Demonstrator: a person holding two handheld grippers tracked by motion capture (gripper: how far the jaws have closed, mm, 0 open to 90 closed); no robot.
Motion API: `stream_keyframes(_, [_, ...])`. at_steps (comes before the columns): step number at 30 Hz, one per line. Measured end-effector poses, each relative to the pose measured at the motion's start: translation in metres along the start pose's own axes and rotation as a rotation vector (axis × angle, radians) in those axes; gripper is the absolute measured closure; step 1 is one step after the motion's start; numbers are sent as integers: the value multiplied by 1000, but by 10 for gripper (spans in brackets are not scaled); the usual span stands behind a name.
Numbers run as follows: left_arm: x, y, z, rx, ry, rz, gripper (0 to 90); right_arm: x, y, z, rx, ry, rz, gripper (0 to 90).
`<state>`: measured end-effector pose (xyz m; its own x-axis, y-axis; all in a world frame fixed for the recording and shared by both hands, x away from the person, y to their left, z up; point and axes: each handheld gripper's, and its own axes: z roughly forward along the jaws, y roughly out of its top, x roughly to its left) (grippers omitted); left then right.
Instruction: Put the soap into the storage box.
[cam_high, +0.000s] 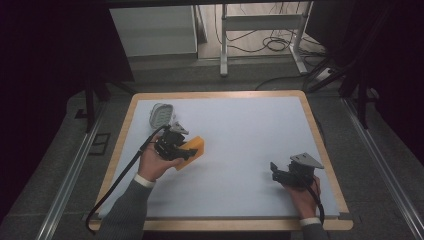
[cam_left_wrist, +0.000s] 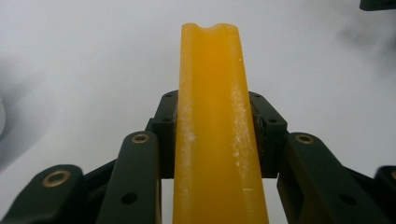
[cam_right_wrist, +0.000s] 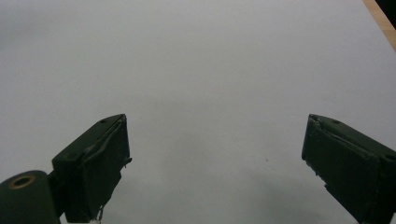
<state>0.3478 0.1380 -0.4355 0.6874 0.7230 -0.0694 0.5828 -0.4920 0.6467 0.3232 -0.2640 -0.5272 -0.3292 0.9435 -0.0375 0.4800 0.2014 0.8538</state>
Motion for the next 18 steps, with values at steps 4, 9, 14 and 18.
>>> stream_keyframes(4, [4, 1, 0, 1, 4, -6, 612, 0, 0, 0, -2, -1, 0, 79])
stream_keyframes(9, [11, 3, -2, -2, 15, -16, 613, 0, 0, 0, -2, 0, 3, 79])
stream_keyframes(14, [15, 5, -3, -15, 32, -21, 612, 0, 0, 0, 1, -3, 4, 79])
stream_keyframes(18, [20, 8, -5, -16, 32, -22, 613, 0, 0, 0, 2, -9, 9, 79])
